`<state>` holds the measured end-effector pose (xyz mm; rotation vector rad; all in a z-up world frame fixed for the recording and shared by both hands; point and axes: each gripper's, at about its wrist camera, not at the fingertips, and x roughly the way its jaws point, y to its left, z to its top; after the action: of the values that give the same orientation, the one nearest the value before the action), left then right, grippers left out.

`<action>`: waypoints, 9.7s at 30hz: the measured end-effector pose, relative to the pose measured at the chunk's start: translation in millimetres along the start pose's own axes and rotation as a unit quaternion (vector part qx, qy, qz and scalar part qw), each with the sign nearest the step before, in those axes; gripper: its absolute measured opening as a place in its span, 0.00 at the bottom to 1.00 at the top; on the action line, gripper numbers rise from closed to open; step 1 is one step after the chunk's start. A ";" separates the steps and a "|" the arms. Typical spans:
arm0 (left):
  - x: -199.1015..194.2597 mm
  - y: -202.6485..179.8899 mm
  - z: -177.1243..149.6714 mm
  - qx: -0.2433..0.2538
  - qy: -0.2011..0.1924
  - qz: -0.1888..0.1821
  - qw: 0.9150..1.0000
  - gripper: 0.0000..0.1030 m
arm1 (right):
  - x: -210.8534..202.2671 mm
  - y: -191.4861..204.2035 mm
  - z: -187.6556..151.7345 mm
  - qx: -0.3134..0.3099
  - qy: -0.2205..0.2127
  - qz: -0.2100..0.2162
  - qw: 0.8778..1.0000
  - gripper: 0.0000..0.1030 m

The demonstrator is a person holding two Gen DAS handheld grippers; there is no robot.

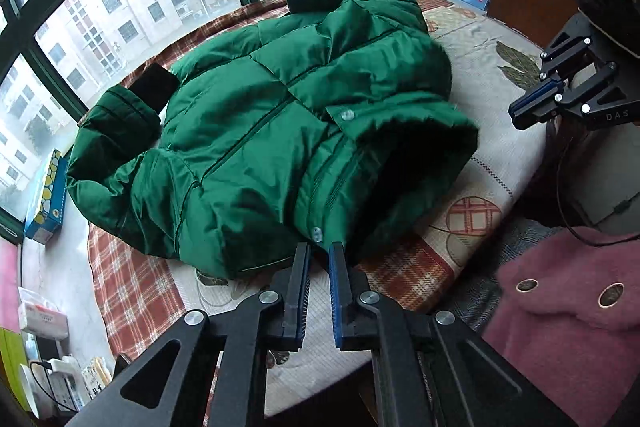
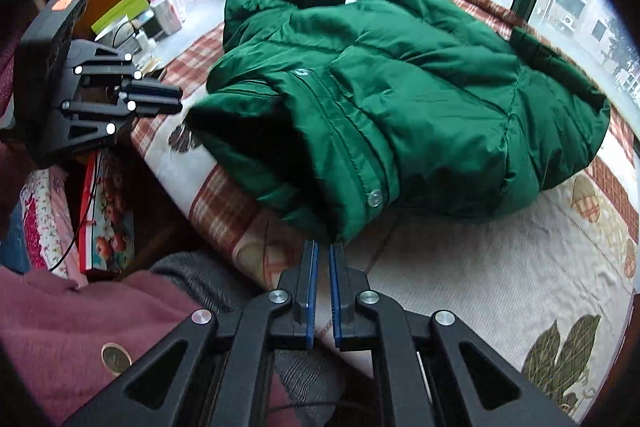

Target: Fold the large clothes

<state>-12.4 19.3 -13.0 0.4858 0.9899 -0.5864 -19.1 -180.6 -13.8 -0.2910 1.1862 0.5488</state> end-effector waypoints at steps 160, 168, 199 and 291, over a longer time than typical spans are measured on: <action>291.3 267.2 284.2 -0.284 0.037 0.006 0.958 0.24 | 101.2 -333.8 186.9 0.221 -0.001 -0.106 0.970 0.13; 261.6 302.3 320.1 -0.324 -0.066 0.053 0.942 0.17 | 34.1 -319.1 285.4 0.144 -0.143 -0.207 0.957 0.14; 72.0 72.2 149.2 -0.191 0.002 0.008 0.981 0.70 | 56.2 -94.1 87.1 -0.023 0.025 -0.060 0.998 0.48; 52.6 63.5 29.1 -0.318 -0.080 -0.032 0.944 0.70 | 40.7 -16.5 101.8 -0.062 -0.159 -0.109 0.979 0.13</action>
<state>69.5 36.2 -38.2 -0.1687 0.9784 -0.3269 81.6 -134.1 -16.2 -0.4182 0.8011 0.4575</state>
